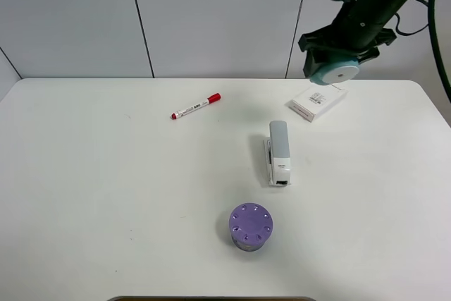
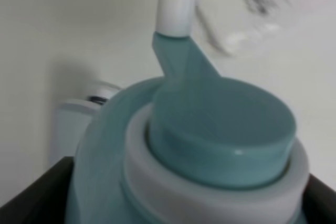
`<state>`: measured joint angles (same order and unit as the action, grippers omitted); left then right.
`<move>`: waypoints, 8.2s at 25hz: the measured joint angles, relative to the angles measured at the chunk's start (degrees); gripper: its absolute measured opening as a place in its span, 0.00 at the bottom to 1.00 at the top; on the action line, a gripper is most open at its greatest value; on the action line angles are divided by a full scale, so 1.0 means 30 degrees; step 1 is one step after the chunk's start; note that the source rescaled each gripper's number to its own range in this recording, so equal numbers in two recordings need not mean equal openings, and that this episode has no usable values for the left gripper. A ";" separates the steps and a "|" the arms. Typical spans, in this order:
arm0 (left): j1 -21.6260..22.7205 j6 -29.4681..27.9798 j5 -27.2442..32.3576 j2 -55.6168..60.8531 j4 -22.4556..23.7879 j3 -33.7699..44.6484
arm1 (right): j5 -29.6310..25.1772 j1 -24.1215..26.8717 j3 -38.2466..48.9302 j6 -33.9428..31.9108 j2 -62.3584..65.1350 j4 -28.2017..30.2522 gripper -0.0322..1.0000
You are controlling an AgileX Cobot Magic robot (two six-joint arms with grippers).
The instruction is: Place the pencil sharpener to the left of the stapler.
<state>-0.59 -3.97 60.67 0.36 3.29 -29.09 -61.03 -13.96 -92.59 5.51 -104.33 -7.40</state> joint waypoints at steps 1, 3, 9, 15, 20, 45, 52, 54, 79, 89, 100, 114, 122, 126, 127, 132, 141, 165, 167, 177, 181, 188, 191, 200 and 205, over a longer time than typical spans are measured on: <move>0.0000 0.0000 0.0000 0.0000 0.0000 0.0000 | 0.0025 -0.0411 -0.0094 0.0151 0.0000 -0.0291 0.03; 0.0000 0.0000 0.0000 0.0000 0.0000 0.0000 | 0.0132 -0.1179 -0.0115 0.0278 0.0000 -0.0715 0.03; 0.0000 0.0000 0.0000 0.0000 0.0000 0.0000 | 0.0725 -0.3666 -0.0124 0.0343 -0.0454 -0.0965 0.03; 0.0000 0.0000 0.0000 0.0000 0.0000 0.0000 | 0.1552 -0.6132 -0.0161 0.0357 -0.2306 -0.0982 0.03; 0.0000 0.0000 0.0000 0.0000 0.0000 0.0000 | 0.1953 -0.7643 -0.0168 0.0357 -0.4123 -0.1020 0.03; 0.0000 0.0000 0.0000 0.0000 0.0000 0.0000 | 0.3433 -0.8216 -0.0957 0.0064 -0.9043 -0.0454 0.03; 0.0000 0.0000 0.0000 0.0000 0.0000 0.0000 | 0.3453 -0.8216 -0.1058 0.0003 -0.9199 -0.0454 0.03; 0.0000 0.0000 0.0000 0.0000 0.0000 0.0000 | 0.3470 -0.8216 -0.1058 0.0003 -0.9199 -0.0454 0.03; 0.0000 0.0000 0.0000 0.0000 0.0000 0.0000 | 0.3653 -0.8216 -0.1062 -0.0645 -0.9288 -0.0447 0.80; 0.0000 0.0000 0.0000 0.0000 0.0000 0.0000 | 0.2679 -0.8216 -0.1062 -0.0645 -0.8427 -0.0440 0.80; 0.0000 0.0000 0.0000 0.0000 0.0000 0.0000 | 0.2057 -0.8216 -0.1062 -0.0645 -0.5824 -0.0440 0.80; 0.0000 0.0000 0.0000 0.0000 0.0000 0.0000 | -0.0919 -0.8216 -0.1062 -0.0645 -0.0679 -0.0021 0.80; 0.0000 0.0000 0.0000 0.0000 0.0000 0.0000 | -0.2802 -0.8216 -0.1062 -0.0645 0.2487 0.0327 0.80; 0.0000 0.0000 0.0000 0.0000 0.0000 0.0000 | -0.2913 -0.8216 -0.1062 -0.1015 0.4014 0.0784 0.80; 0.0000 0.0000 0.0000 0.0000 0.0000 0.0000 | -0.2913 -0.8216 -0.1062 -0.1279 0.4412 0.0962 0.80; 0.0000 0.0000 0.0000 0.0000 0.0000 0.0000 | -0.2970 -0.8216 -0.0958 -0.2271 0.6347 0.1734 0.80; 0.0000 0.0000 0.0000 0.0000 0.0000 0.0000 | -0.3008 -0.8216 -0.0958 -0.2601 0.9853 0.3640 0.80; 0.0000 0.0000 0.0000 0.0000 0.0000 0.0000 | -0.2833 0.2107 1.2740 -0.3504 2.5078 0.4215 0.80; 0.0000 0.0000 0.0000 0.0000 0.0000 0.0000 | -0.2116 0.2890 1.4060 -0.3504 2.6857 0.4215 0.80; 0.0000 0.0000 0.0000 0.0000 0.0000 0.0000 | -0.0571 0.4952 1.9279 -0.3504 3.3796 0.4117 0.80; 0.0000 0.0000 0.0000 0.0000 0.0000 0.0000 | -0.0551 0.4956 2.0543 -0.3371 3.4820 0.4067 0.80; 0.0000 0.0000 0.0000 0.0000 0.0000 0.0000 | -0.0096 0.4956 2.1218 -0.3156 3.4820 0.4067 0.80; 0.0000 0.0000 0.0000 0.0000 0.0000 0.0000 | -0.0041 0.4956 2.1218 -0.3142 3.4820 0.4067 0.80; 0.0000 0.0000 0.0000 0.0000 0.0000 0.0000 | -0.0041 0.4956 2.1218 -0.3142 3.4820 0.4067 0.80; 0.0000 0.0000 0.0000 0.0000 0.0000 0.0000 | -0.0041 0.4956 2.1218 -0.3142 3.4820 0.4067 0.80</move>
<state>-0.59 -3.97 60.67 0.36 3.29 -29.09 -61.15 0.91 -28.94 -3.92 0.13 4.80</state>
